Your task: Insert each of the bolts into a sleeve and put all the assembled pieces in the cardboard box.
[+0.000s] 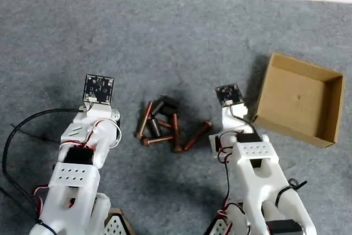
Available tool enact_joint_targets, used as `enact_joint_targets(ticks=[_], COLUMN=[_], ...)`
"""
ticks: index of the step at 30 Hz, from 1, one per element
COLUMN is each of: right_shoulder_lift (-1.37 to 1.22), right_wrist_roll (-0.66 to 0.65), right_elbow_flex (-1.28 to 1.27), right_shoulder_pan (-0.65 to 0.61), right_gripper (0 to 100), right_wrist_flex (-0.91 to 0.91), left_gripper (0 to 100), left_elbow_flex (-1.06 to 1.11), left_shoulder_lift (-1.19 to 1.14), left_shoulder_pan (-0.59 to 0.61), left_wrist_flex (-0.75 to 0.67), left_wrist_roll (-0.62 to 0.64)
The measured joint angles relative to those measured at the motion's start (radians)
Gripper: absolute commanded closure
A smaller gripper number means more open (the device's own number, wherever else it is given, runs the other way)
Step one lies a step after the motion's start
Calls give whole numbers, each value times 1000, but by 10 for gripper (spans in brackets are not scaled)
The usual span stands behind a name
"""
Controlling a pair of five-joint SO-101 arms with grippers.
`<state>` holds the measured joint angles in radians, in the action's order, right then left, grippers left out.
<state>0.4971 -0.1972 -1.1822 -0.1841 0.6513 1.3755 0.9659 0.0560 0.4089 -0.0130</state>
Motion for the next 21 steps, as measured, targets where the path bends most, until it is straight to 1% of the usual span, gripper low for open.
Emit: enact_joint_targets(ticks=[4,9,11,15,18,21], right_shoulder_lift=[-61,-68,-69,-71,-71,-71], right_wrist_roll=[0,0,0,0,0,-32], right_elbow_flex=[3,5,5,8,6,6], right_shoulder_pan=[-2,-2,-2,2,3,3], right_gripper=[854,854,878,987,992,994], right_wrist_flex=[-8,-8,-8,-9,-9,-9], left_gripper=[986,986,986,986,986,986], left_elbow_flex=[0,0,0,0,0,0], left_shoulder_lift=[0,0,0,0,0,0], left_shoulder_pan=[0,0,0,0,0,0], left_wrist_flex=[0,0,0,0,0,0], left_wrist_roll=[0,0,0,0,0,0])
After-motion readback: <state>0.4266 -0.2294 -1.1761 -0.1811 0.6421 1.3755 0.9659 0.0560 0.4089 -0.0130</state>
